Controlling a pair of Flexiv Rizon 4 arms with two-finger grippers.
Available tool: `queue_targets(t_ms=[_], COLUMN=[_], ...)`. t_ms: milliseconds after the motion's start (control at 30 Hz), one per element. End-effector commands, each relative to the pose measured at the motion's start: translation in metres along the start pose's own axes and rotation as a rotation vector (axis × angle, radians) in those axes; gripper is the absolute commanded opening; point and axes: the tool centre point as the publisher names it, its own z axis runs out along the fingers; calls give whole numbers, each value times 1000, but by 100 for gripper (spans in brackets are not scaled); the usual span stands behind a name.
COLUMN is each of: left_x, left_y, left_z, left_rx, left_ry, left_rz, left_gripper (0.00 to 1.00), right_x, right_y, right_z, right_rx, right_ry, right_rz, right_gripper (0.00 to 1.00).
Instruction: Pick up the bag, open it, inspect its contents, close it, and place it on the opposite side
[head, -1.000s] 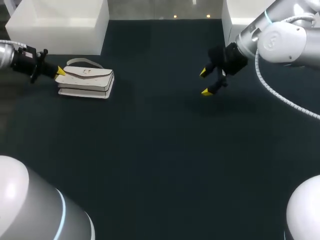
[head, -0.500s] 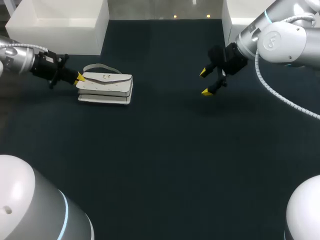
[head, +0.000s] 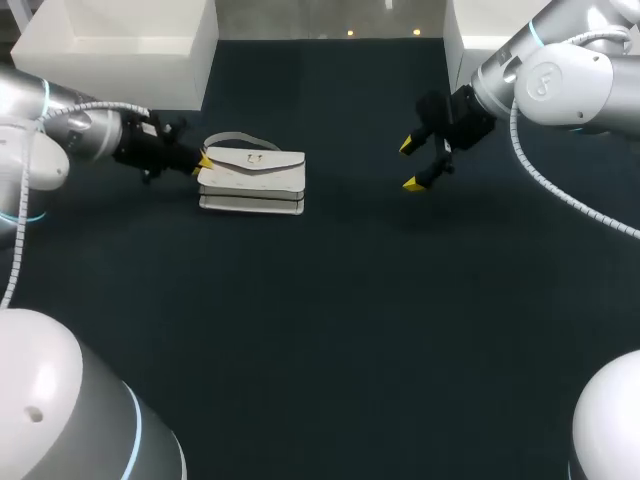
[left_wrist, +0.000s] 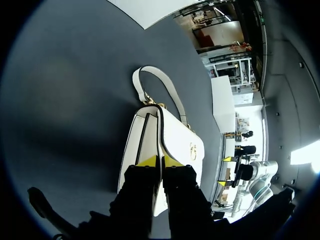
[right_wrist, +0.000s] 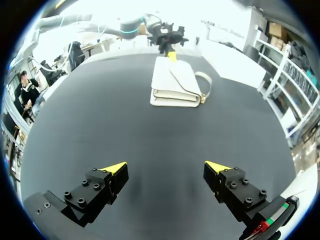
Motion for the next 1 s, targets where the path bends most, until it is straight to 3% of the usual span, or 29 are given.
queue_targets(t_ms=[33,667,1000], left_x=[3,12,22], left_y=[5,-4,4], left_z=[16,30,43], left_rx=[374,86,48], left_ry=[-1,73,83], left_rz=[4,34,55], left_gripper=[0,0,0], right_x=[0,0,0], right_y=[0,0,0], right_z=[1,1,1], right_rx=[0,0,0], right_ry=[1,1,1], right_rz=[0,0,0], right_gripper=[100,100,100])
